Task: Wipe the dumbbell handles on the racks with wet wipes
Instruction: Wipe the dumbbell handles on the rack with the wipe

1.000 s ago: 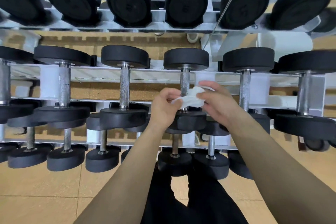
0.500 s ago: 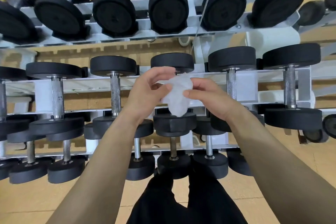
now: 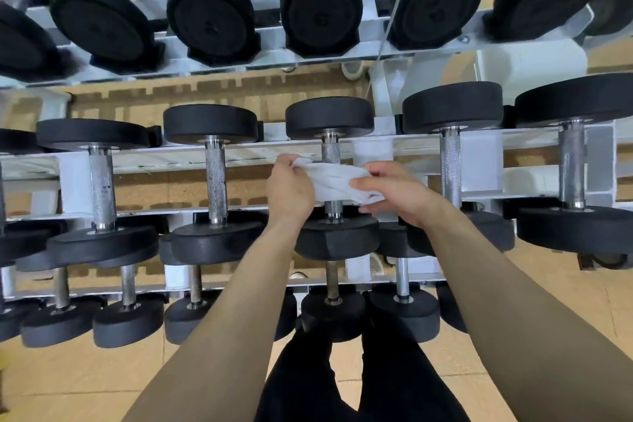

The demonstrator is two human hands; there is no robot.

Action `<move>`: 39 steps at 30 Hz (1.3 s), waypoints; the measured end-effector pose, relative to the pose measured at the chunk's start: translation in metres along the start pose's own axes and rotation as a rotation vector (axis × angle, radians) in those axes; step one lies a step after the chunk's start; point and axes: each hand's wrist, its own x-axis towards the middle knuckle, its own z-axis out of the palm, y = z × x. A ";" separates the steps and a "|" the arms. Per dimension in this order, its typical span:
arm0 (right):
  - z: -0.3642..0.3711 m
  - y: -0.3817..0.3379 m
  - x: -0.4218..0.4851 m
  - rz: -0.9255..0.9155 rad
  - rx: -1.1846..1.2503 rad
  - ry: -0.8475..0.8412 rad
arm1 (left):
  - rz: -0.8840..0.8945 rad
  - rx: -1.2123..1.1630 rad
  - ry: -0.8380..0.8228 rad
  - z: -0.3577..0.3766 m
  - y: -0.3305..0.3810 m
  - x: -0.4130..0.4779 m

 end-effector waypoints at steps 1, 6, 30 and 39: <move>0.000 0.001 0.007 -0.011 0.068 0.021 | -0.030 -0.025 0.022 0.003 0.001 0.003; 0.011 0.008 0.038 -0.146 0.120 0.329 | -0.054 -0.079 0.015 0.016 0.000 0.025; 0.066 0.012 -0.007 -0.601 -0.221 0.417 | 0.186 -0.475 -0.188 -0.004 -0.017 -0.018; 0.054 0.016 -0.022 -0.664 -0.151 0.253 | 0.088 -0.600 -0.001 0.016 -0.004 -0.028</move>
